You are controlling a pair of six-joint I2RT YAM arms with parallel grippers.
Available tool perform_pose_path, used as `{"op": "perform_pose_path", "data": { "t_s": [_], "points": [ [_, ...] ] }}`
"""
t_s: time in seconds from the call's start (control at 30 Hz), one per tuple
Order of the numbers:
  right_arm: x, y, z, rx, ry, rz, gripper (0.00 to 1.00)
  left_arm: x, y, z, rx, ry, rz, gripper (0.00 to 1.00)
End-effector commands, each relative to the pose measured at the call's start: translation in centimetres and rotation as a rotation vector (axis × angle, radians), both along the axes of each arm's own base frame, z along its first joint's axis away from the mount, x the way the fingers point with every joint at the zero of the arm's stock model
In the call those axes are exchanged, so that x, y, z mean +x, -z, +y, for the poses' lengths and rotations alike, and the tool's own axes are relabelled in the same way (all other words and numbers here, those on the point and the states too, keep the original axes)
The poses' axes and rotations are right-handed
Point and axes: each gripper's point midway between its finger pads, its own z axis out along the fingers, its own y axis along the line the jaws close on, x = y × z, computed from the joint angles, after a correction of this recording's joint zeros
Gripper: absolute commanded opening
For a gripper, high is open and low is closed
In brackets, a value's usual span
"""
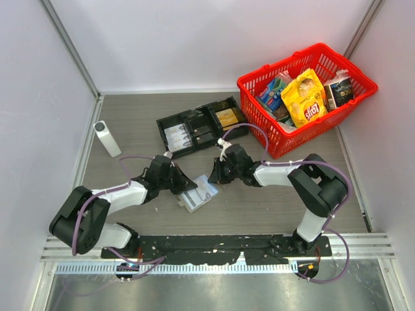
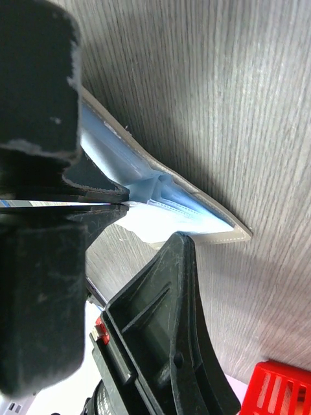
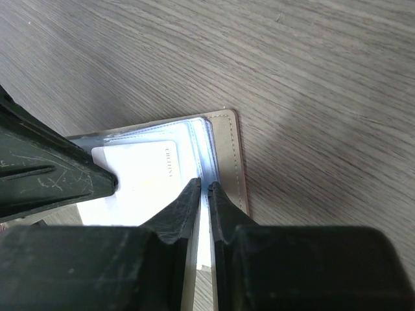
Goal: Take the credit cards out of the card holder
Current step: Remove the credit card from the card holder.
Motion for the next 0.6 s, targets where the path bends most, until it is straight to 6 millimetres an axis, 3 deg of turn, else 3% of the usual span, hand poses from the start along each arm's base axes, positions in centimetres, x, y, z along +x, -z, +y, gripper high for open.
{"op": "perform_pose_path", "data": {
  "t_s": [0.0, 0.23, 0.57],
  "points": [
    [-1.5, 3.1, -1.6, -0.082, 0.005, 0.076, 0.15, -1.0, 0.5, 0.4, 0.025, -0.005, 0.051, 0.04],
    [-1.3, 1.1, -0.7, -0.030, -0.012, 0.061, 0.16, -1.8, 2.7, 1.3, 0.094, -0.031, 0.149, 0.03],
    [-0.3, -4.5, 1.0, 0.087, -0.044, -0.033, 0.25, -1.5, 2.6, 1.1, 0.091, -0.026, 0.139, 0.04]
  ]
}}
